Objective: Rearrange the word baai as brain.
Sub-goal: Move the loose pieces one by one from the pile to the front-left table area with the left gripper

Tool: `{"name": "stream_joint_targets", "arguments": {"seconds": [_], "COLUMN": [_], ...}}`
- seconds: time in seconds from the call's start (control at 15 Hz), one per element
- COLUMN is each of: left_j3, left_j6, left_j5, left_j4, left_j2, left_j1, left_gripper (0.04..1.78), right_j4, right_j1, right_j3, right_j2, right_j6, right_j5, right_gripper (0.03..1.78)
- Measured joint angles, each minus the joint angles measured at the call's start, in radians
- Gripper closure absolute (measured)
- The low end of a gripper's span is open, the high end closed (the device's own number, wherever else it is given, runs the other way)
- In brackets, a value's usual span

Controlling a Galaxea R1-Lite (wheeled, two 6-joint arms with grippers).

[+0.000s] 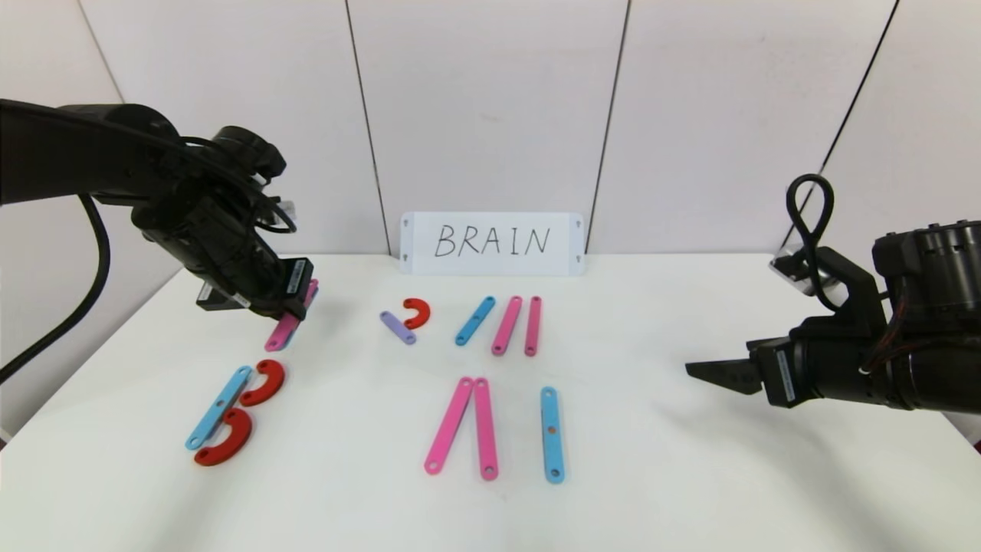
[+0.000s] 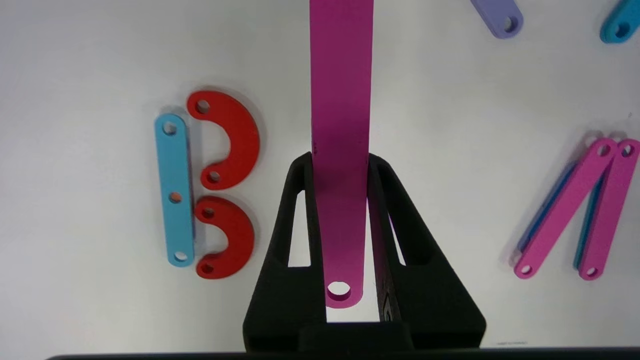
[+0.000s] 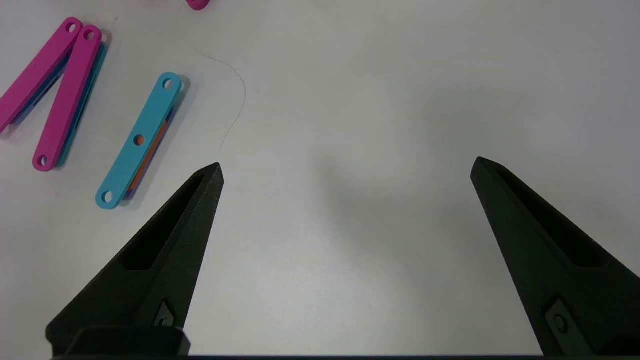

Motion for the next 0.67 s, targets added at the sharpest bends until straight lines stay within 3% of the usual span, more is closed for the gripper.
{"name": "stream_joint_targets", "arguments": {"seconds": [0.4, 0.67], "left_j3": [0.247, 0.354], "left_j6": [-0.066, -0.077], "left_j5": [0.008, 0.014], "left_j4": [-0.175, -0.213], "left_j2": [-0.061, -0.049], "left_j1": [-0.071, -0.105], "left_gripper": [1.52, 1.52], "right_j4": [0.0, 0.0], "right_j1": [0.0, 0.0], "right_j3": [0.006, 0.007], "right_j2": [0.006, 0.007], "right_j6": [0.0, -0.001], "right_j5": [0.0, -0.001], "right_gripper": [0.08, 0.08]}}
